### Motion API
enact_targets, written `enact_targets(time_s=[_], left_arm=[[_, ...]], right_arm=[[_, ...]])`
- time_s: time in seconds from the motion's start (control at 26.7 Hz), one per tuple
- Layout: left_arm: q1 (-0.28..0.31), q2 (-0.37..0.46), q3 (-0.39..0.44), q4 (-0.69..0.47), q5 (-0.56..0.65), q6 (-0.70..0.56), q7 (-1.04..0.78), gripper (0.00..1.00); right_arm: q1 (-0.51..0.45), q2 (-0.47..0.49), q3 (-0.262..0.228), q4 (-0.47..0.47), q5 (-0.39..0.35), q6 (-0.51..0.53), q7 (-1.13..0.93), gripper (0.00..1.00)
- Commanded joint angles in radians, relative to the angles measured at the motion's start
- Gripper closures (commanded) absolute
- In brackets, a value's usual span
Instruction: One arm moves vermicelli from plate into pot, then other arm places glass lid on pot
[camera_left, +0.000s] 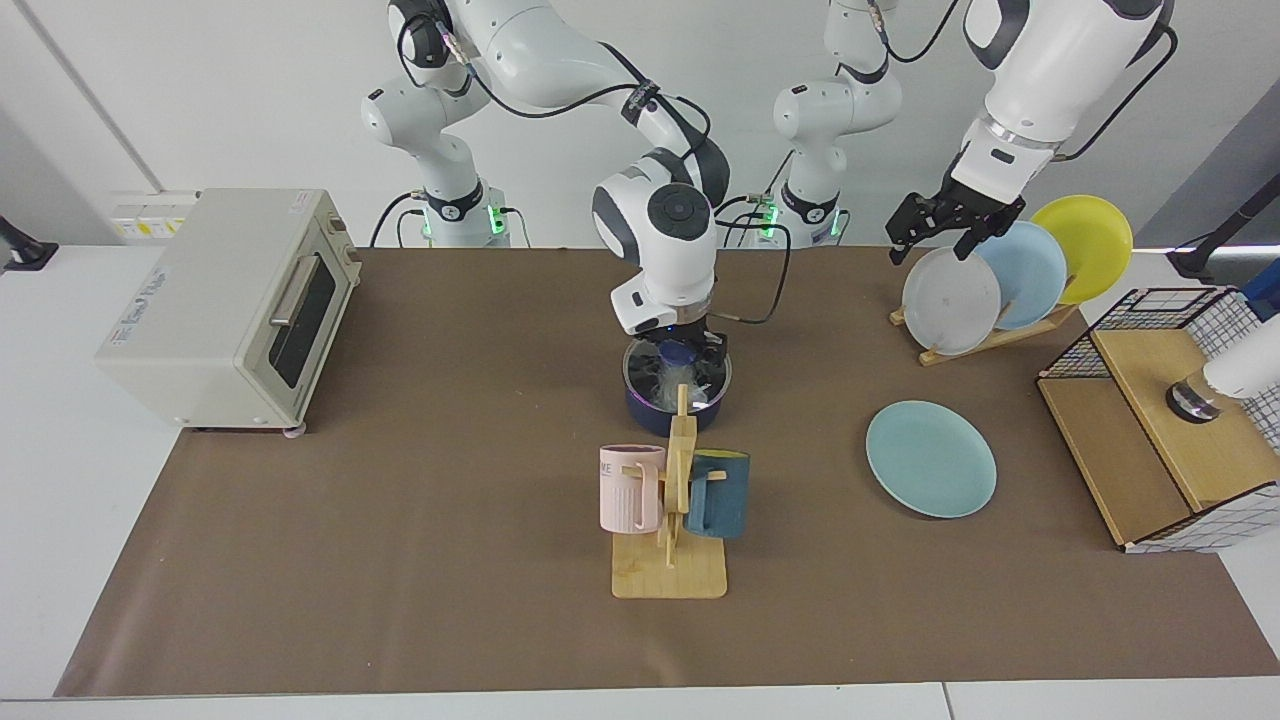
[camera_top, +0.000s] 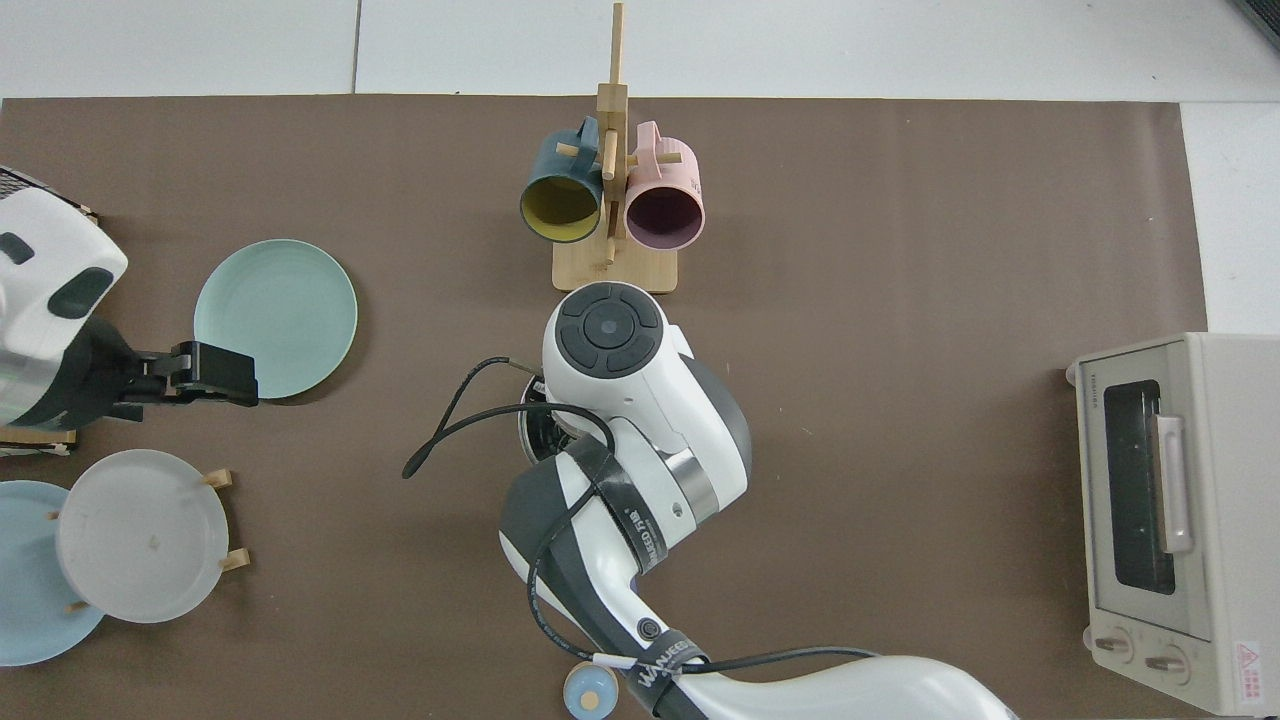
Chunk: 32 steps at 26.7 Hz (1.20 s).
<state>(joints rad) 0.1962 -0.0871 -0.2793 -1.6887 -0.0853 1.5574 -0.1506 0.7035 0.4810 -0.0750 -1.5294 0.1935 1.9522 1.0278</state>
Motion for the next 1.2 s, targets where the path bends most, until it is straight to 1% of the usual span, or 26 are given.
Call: enact_targets(time_s=[0.0,0.11,0.22,0.49,0.6,0.75,0.86,0.94,1.16], left_arm=[[-0.066,-0.025,0.054,-0.028,-0.010,0.003,0.008,0.01],[-0.092,-0.025,0.080,-0.026,-0.010,0.001,0.006,0.01],[-0.089,-0.025,0.080,-0.028,-0.010,0.003,0.006,0.01],[-0.080,-0.026,0.080,-0.028,-0.008,0.003,0.008,0.01],[-0.078,-0.026,0.080,-0.028,-0.008,0.003,0.008,0.00],[-0.077,-0.026,0.080,-0.028,-0.008,0.003,0.008,0.00],[-0.077,-0.026,0.080,-0.028,-0.008,0.003,0.008,0.01],[-0.075,-0.026,0.080,-0.028,-0.008,0.004,0.006,0.01],[-0.072,-0.029,0.080,-0.028,-0.008,-0.036,0.014,0.00]], right_arm=[[0.005,-0.007,0.000,-0.041,0.003,0.016,-0.017,0.00],[0.010,-0.008,0.000,-0.034,0.001,0.004,-0.018,0.00],[0.011,-0.009,0.000,-0.017,0.000,-0.010,-0.017,0.00],[0.001,-0.010,-0.012,0.052,-0.011,-0.101,-0.020,0.00],[-0.009,-0.031,-0.016,0.064,-0.012,-0.118,-0.035,0.00],[-0.027,-0.076,-0.022,0.063,-0.014,-0.119,-0.121,0.00],[-0.058,-0.111,-0.023,0.060,-0.014,-0.121,-0.195,0.00],[-0.096,-0.139,-0.023,0.051,-0.014,-0.125,-0.259,0.00],[-0.200,-0.196,-0.028,0.051,-0.022,-0.208,-0.457,0.00]])
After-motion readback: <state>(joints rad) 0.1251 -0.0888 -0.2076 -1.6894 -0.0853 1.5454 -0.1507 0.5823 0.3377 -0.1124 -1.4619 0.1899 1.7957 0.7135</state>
